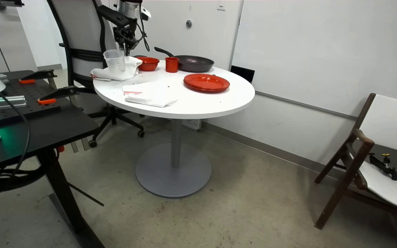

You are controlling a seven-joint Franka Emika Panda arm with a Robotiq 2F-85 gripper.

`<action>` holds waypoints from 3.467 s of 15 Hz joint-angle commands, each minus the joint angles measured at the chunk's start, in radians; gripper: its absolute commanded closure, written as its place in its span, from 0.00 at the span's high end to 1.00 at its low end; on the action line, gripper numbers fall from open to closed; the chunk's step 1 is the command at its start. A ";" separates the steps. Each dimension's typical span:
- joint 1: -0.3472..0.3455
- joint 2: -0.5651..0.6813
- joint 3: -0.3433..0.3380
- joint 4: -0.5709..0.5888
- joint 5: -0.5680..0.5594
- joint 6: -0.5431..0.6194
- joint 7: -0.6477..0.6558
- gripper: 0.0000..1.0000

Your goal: Move the transparent jar closer to you

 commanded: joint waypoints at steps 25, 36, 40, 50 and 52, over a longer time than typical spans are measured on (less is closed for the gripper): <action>0.009 0.195 0.005 0.170 -0.185 -0.014 0.138 0.07; 0.018 0.263 -0.009 0.233 -0.271 -0.003 0.273 0.07; 0.011 0.262 -0.010 0.223 -0.265 0.002 0.308 0.07; 0.005 0.268 0.006 0.220 -0.250 0.023 0.316 0.07; -0.005 0.277 0.026 0.217 -0.228 0.032 0.301 0.07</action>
